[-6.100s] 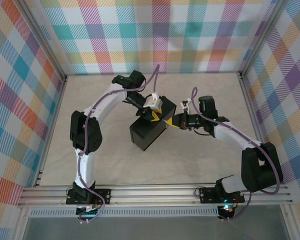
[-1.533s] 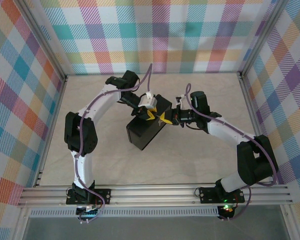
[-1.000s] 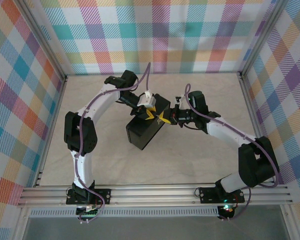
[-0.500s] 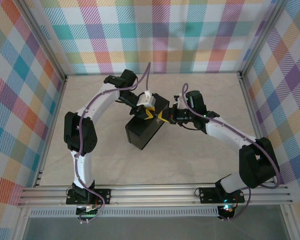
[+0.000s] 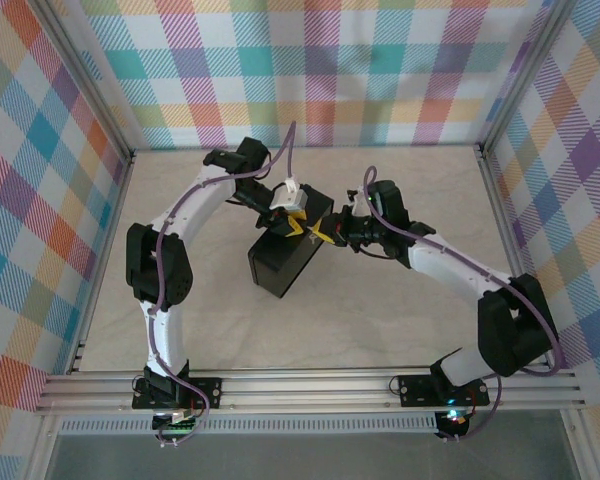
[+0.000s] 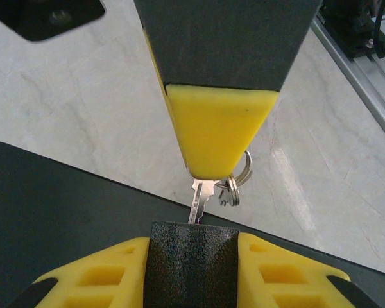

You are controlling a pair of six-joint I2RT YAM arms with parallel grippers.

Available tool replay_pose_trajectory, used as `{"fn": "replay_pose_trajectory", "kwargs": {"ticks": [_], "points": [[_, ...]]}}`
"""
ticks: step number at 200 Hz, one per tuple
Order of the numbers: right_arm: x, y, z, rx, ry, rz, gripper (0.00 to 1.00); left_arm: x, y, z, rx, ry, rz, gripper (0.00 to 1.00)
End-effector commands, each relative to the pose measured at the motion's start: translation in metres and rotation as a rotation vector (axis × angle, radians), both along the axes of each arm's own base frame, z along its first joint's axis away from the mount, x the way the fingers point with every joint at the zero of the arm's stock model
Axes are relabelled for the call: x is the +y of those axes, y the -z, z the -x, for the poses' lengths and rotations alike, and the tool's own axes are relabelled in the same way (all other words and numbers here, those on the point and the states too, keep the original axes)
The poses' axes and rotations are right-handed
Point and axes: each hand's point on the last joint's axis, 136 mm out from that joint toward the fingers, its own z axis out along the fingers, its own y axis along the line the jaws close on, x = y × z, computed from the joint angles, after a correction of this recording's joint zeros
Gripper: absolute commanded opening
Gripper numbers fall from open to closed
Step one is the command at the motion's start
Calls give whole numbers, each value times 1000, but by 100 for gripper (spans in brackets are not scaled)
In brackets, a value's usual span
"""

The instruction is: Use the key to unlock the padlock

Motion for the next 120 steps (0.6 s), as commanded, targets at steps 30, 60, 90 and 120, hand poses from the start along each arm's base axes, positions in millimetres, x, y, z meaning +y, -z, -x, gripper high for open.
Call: {"fn": "replay_pose_trajectory", "kwargs": {"ticks": [30, 60, 90, 120], "points": [[16, -27, 15, -216, -107, 36, 2, -36, -11, 35, 125, 107, 148, 26], [34, -43, 18, -221, -158, -129, 4, -38, -7, 36, 119, 109, 126, 27], [50, -53, 14, -173, -204, -251, 4, -41, -6, 41, 114, 125, 115, 25], [43, -54, 13, -227, -173, -184, 7, -40, -4, 45, 111, 134, 96, 25]]}}
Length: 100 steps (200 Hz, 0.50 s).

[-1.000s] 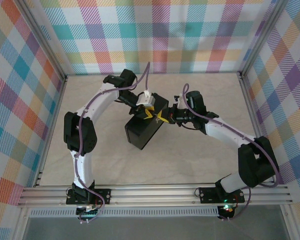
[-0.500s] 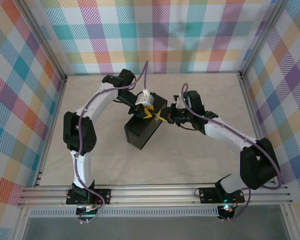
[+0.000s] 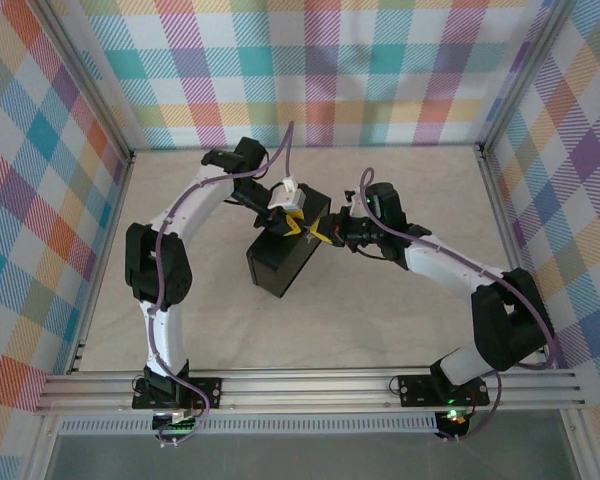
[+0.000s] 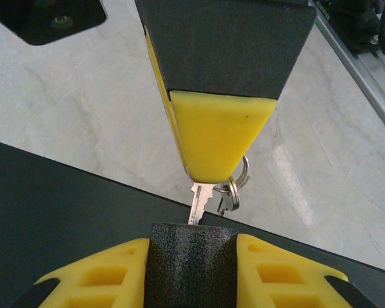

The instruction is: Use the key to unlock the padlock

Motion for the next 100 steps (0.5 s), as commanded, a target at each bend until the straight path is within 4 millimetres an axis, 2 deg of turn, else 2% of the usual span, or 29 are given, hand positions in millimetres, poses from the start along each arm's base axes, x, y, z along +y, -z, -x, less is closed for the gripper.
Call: {"fn": "replay_pose_trajectory", "kwargs": {"ticks": [1, 19, 100], "points": [[35, -59, 18, -214, -145, -136, 7, -45, -8, 48, 114, 147, 115, 25], [28, -60, 18, -236, -121, -102, 11, -44, -7, 48, 113, 148, 110, 24], [25, -47, 14, -177, -95, -102, 14, -39, -5, 43, 111, 122, 104, 24]]}}
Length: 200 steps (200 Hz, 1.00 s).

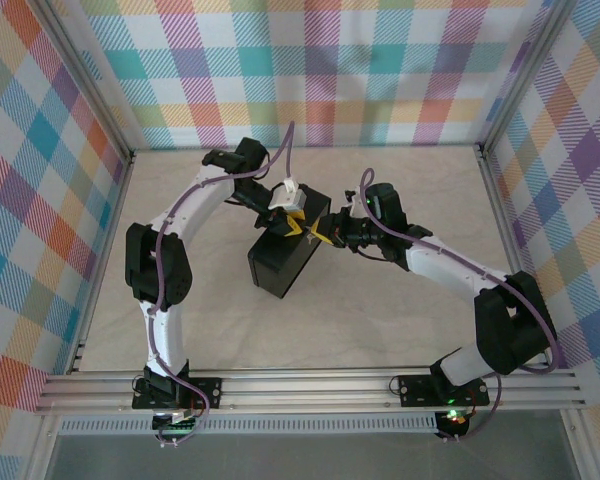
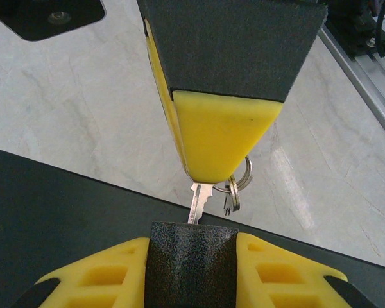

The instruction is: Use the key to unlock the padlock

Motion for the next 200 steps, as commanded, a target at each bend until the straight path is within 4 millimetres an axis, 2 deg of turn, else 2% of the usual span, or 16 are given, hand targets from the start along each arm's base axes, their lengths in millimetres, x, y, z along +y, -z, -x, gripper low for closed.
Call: {"fn": "replay_pose_trajectory", "kwargs": {"ticks": [1, 65, 104, 147, 200], "points": [[28, -46, 13, -155, -108, -127, 14, -38, -4, 42, 108, 116, 93, 24], [21, -48, 11, -161, -89, -141, 11, -36, -1, 41, 115, 112, 94, 23], [6, -48, 8, -170, -59, -121, 19, -32, 0, 39, 117, 100, 89, 23], [2, -42, 7, -154, -53, -98, 22, -32, -2, 34, 115, 89, 101, 22], [-10, -37, 10, -148, -34, -74, 34, -28, 1, 30, 119, 73, 92, 22]]}}
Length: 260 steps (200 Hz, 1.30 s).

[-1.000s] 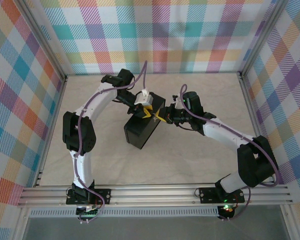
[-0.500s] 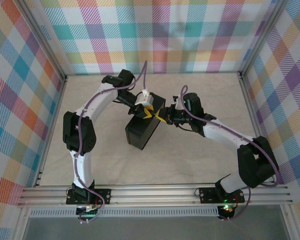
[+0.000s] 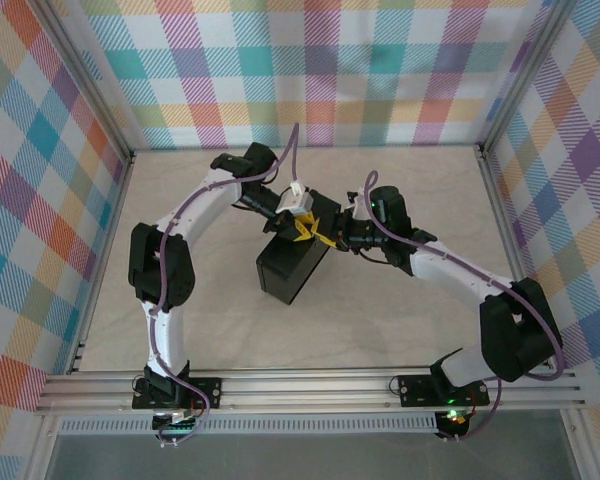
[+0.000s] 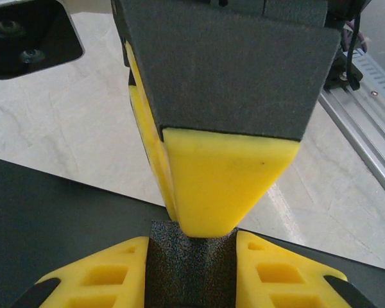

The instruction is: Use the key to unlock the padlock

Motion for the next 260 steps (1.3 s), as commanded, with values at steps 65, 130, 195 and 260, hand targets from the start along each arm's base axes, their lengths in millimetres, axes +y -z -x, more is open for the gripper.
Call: {"fn": "replay_pose_trajectory", "kwargs": {"ticks": [65, 130, 195, 260], "points": [[-20, -17, 16, -85, -11, 43, 46, 1, 8, 0, 62, -18, 8, 22], [-34, 0, 16, -60, 23, 100, 50, 1, 7, -5, 45, -32, 6, 21], [-35, -3, 9, -80, 29, 101, 42, 1, 6, -5, 43, -32, 6, 21], [-28, -9, 3, -88, 18, 49, 30, 1, 4, -5, 47, -31, 10, 21]]}}
